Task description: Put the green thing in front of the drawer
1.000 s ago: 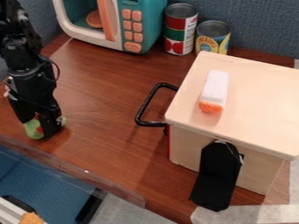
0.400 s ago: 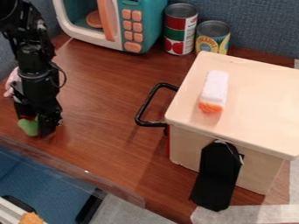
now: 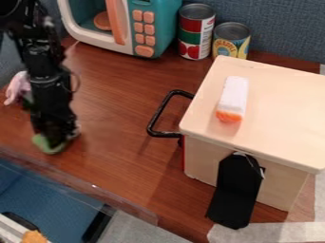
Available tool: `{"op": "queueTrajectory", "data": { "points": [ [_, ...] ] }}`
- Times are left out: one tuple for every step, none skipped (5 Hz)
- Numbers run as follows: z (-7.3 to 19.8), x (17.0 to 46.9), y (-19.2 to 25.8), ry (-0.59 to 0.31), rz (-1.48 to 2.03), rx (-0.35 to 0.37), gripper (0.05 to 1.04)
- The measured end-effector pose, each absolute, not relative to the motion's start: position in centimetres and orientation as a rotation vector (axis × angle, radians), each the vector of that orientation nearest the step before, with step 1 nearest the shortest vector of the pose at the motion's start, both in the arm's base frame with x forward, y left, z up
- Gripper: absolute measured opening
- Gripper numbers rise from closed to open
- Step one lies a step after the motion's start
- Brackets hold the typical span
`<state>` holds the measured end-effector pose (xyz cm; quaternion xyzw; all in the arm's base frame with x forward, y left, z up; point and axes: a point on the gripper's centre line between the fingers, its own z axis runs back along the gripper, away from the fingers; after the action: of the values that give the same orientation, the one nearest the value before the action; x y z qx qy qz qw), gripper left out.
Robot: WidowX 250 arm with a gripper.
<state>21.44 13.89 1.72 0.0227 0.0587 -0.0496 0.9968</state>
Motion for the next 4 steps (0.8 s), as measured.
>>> {"op": "queueTrajectory", "data": {
  "points": [
    [2.7,24.0,11.8,0.005,-0.071,-0.031,0.238],
    [3.7,29.1,9.1,-0.037,-0.056,-0.038,0.233],
    [3.8,32.8,8.5,-0.070,-0.052,-0.030,0.233],
    [3.9,34.8,9.0,-0.077,-0.047,-0.011,0.233]
  ]
}}
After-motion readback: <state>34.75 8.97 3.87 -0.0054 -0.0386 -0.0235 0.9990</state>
